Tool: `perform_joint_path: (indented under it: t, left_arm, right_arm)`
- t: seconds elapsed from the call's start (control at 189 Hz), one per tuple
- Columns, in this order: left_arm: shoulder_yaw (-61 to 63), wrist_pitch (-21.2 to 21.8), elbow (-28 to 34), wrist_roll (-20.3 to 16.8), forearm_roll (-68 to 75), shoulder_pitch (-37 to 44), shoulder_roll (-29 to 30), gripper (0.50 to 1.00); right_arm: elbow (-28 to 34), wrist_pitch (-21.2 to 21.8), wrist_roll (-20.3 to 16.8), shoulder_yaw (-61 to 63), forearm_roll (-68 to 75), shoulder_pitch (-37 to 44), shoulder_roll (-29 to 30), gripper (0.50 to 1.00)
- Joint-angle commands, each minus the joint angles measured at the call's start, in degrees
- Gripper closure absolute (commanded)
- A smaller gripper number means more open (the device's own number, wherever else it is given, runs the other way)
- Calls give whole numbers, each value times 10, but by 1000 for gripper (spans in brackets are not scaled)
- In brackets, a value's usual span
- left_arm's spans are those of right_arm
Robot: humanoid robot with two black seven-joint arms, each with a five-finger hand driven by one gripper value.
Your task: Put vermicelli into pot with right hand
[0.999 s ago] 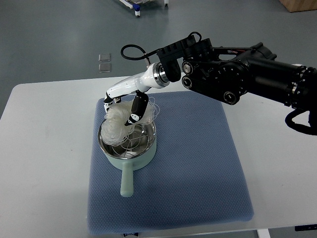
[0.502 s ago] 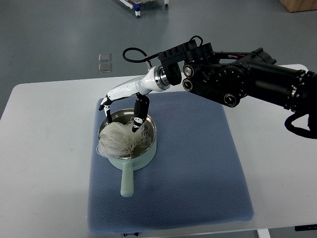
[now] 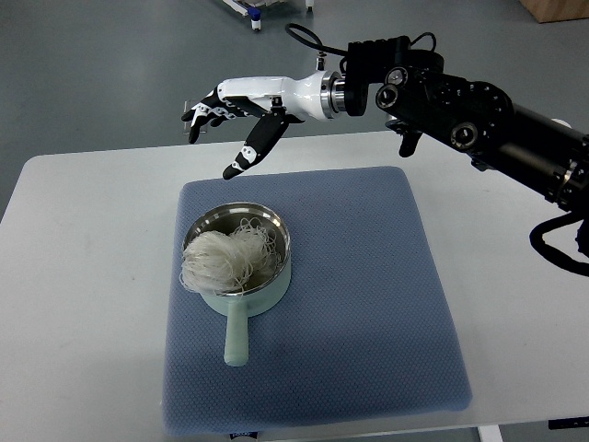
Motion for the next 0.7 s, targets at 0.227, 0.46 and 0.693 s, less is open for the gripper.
perform_joint_path:
  t: [0.227,0.46,0.693]
  left_arm:
    - [0,0,0,0,0,0,0,500]
    - [-1,0,0,0,0,0,0,500]
    - [-1,0,0,0,0,0,0,500]
  right_arm:
    - [-3,-46,-30,188,149,-179,-43,579]
    - [-3,-107,-30,240,370,-271,-41,579]
    - [-12,-121,-22,241,407,-309,-39,576]
